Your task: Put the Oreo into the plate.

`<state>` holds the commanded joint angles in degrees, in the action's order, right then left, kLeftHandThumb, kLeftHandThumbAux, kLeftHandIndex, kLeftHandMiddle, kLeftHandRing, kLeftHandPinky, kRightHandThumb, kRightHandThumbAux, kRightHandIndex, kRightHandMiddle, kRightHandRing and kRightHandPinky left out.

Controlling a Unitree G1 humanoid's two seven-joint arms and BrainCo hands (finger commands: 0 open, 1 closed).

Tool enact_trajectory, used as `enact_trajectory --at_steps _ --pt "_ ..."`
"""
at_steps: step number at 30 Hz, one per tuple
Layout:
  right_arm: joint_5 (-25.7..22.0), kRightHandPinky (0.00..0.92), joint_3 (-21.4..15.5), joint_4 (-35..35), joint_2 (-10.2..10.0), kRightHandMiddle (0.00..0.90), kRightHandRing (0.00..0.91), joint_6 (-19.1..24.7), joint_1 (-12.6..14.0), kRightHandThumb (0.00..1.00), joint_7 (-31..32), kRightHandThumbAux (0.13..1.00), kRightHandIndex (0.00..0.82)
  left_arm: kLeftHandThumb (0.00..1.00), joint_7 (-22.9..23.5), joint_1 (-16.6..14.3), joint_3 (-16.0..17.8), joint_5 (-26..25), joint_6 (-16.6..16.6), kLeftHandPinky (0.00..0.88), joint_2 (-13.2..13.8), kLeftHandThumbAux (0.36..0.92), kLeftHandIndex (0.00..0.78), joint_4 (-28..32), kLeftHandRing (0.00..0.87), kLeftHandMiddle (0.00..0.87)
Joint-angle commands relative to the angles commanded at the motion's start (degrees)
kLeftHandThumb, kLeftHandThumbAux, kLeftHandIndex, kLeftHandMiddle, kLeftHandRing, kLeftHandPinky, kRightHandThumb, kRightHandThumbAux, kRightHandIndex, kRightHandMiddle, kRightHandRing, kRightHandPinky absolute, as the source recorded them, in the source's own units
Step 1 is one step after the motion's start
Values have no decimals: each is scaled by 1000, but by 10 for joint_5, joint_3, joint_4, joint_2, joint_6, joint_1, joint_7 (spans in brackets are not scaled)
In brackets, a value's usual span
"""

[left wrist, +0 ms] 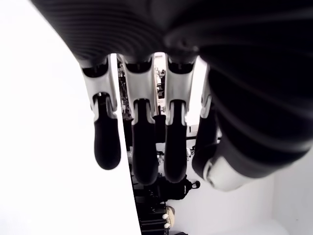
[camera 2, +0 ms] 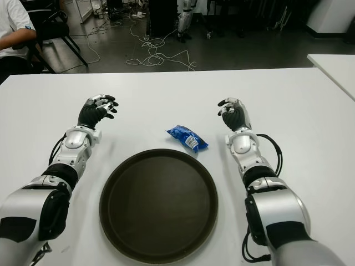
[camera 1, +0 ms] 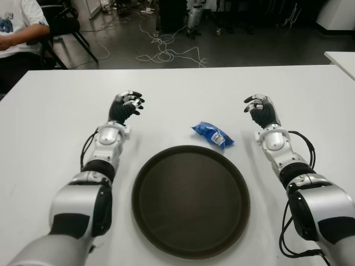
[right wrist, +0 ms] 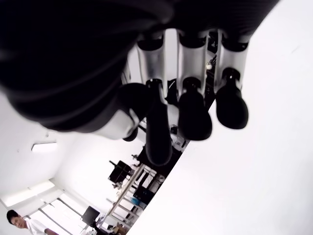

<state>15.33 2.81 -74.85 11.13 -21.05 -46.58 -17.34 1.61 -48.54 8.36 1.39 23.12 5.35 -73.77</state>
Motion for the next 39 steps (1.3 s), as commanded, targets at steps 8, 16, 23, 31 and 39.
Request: enact_trajectory --at_steps 8,16,23,31,39 --pt "-1 735 -1 -1 -2 588 735 7 -4 847 3 674 419 702 -9 -4 1 2 -8 515 2 711 410 -3 489 462" --pt "-10 735 -11 -2 -5 592 744 16 -9 846 8 676 418 700 -20 -9 -5 9 -10 504 5 713 410 -5 491 471" --pt "-16 736 -22 -3 -4 593 747 23 -13 845 15 676 417 700 -22 -10 -4 9 -9 519 5 713 409 -5 492 469" --pt "-3 734 -15 -3 1 589 748 21 -11 845 7 676 418 697 -25 -10 -7 14 -12 509 2 715 408 -6 491 462" --pt "5 694 -6 -3 1 586 706 15 -7 839 13 681 408 698 -21 -9 -7 13 -13 510 1 712 409 -5 489 455"
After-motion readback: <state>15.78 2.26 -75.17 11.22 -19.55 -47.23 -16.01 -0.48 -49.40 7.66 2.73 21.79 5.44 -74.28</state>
